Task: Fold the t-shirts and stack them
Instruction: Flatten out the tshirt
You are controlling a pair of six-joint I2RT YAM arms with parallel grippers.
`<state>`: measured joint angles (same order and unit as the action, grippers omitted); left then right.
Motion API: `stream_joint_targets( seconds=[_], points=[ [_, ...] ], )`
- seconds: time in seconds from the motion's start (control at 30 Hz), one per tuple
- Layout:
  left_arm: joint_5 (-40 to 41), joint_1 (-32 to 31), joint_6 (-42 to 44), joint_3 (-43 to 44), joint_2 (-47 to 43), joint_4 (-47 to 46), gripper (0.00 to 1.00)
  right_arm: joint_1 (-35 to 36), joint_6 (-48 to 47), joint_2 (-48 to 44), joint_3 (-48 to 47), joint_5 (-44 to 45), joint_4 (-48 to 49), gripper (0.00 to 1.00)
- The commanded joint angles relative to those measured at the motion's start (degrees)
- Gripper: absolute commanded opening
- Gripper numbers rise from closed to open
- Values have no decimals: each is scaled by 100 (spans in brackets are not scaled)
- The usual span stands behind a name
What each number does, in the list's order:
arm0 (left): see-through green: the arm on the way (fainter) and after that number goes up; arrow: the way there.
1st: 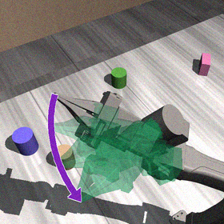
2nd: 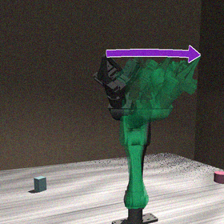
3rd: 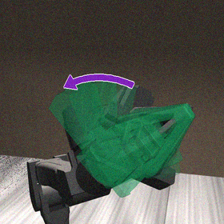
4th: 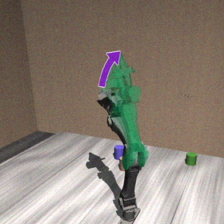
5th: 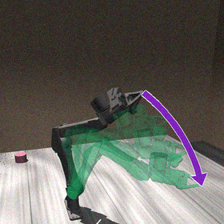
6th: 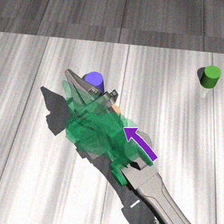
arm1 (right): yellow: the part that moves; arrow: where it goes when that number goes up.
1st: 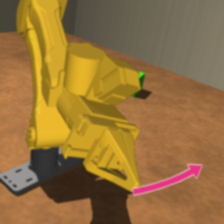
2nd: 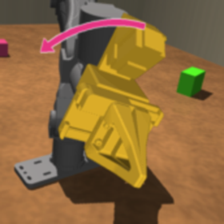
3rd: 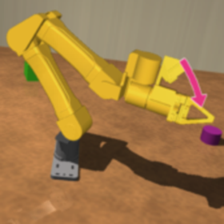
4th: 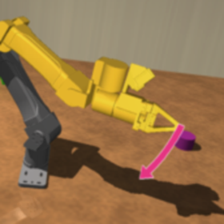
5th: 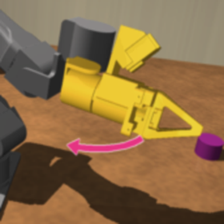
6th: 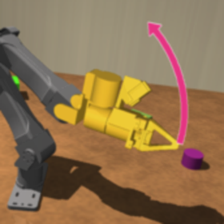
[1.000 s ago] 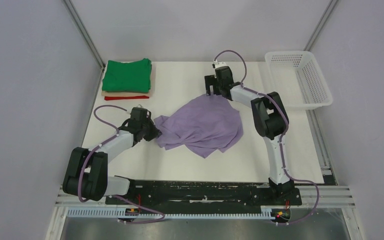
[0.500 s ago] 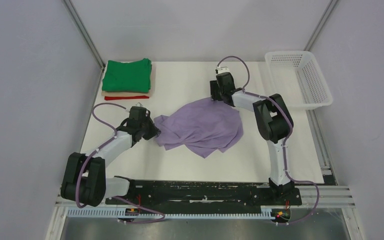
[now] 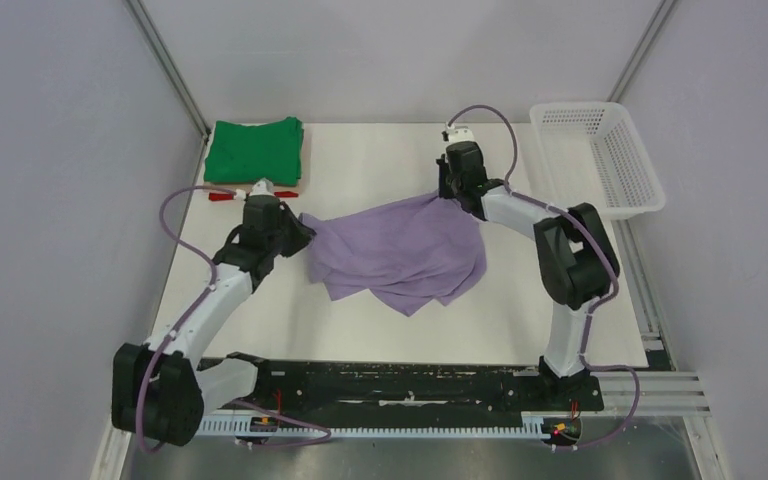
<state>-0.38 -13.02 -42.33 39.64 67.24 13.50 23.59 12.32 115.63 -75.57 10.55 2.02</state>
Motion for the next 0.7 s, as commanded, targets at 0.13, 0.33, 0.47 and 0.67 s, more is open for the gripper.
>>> stream_joint_targets(
  seconds=[0.13,0.33,0.47,0.67],
  points=[
    [465,-17,328,1028,-1723,111,2,21,-600,-3012,560,-5,465,0],
    [340,-17,491,1828,-2820,361,2,20,-652,-4976,1088,-457,403,0],
    [224,-17,613,2458,-3281,391,2,19,-658,-5925,790,-707,102,0],
    [-231,-17,799,3774,-3502,443,2,23,-741,-6643,-386,-1469,-390,0]
  ],
)
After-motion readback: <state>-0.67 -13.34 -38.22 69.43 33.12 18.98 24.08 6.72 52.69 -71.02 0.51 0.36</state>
